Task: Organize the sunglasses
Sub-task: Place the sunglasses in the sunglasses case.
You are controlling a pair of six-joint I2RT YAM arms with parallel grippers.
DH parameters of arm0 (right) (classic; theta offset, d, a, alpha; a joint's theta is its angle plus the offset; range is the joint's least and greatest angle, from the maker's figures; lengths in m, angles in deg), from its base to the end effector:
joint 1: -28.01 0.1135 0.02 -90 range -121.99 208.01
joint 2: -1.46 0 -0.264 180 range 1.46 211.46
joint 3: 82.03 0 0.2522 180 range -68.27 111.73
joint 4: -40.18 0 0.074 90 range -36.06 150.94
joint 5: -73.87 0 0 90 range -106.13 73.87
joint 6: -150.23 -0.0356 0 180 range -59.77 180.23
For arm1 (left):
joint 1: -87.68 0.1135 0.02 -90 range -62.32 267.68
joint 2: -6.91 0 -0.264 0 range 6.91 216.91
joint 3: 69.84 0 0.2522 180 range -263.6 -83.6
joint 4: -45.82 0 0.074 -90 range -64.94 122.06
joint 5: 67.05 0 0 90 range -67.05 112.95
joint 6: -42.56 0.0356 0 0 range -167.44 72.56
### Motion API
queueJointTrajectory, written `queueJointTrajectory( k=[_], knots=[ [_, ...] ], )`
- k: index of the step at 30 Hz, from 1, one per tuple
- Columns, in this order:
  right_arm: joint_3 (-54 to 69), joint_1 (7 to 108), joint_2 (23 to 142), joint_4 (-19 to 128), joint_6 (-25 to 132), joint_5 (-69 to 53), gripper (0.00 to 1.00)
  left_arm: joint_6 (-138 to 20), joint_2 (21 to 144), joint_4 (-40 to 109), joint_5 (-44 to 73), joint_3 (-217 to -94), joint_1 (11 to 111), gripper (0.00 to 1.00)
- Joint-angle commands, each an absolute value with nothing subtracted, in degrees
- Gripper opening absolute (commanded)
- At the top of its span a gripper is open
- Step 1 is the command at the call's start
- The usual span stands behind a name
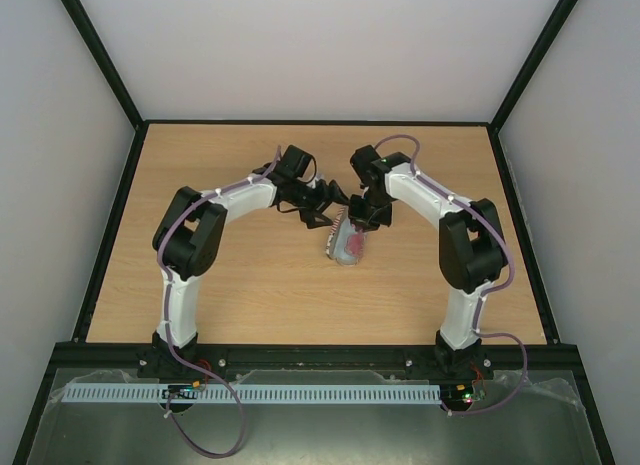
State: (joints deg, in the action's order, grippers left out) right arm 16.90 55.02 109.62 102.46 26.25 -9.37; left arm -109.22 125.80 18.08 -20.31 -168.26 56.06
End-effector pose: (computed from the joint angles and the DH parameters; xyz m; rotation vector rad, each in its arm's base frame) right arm 0.3419 0.1790 0.2202 0.1484 2.8943 0.3869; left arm 0.3708 -0.2569 0.1819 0.3065 -2.7020 1.4782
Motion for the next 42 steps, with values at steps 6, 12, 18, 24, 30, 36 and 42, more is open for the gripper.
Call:
queueJointTrajectory(
  k=[6, 12, 18, 24, 30, 36, 42],
  knots=[
    [17.25, 55.33, 112.12, 103.82, 24.57, -8.96, 0.02, -110.47, 123.03, 19.21, -21.25, -167.36, 55.24, 0.84],
    [16.7, 55.28, 112.79, 103.77, 25.3, -11.13, 0.01, -110.67, 123.0, 19.46, -21.42, -167.44, 55.19, 0.84],
    [16.69, 55.34, 113.89, 103.56, 25.38, -12.49, 0.01, -111.33, 122.97, 20.44, -21.94, -167.28, 55.07, 0.85],
    [16.64, 55.35, 114.69, 102.96, 24.18, -12.51, 0.02, -111.6, 122.21, 21.1, -22.35, -166.07, 55.01, 0.85],
    [16.63, 55.33, 115.42, 102.29, 22.31, -11.4, 0.01, -112.25, 121.03, 22.62, -22.71, -164.08, 54.97, 0.85],
    [16.29, 55.34, 115.79, 101.42, 21.04, -11.04, 0.01, -112.77, 120.4, 23.89, -23.09, -162.53, 54.55, 0.85],
    [16.72, 55.35, 116.55, 101.14, 20.11, -10.94, 0.01, -113.27, 120.07, 24.86, -23.15, -161.62, 54.02, 0.85]
  ],
)
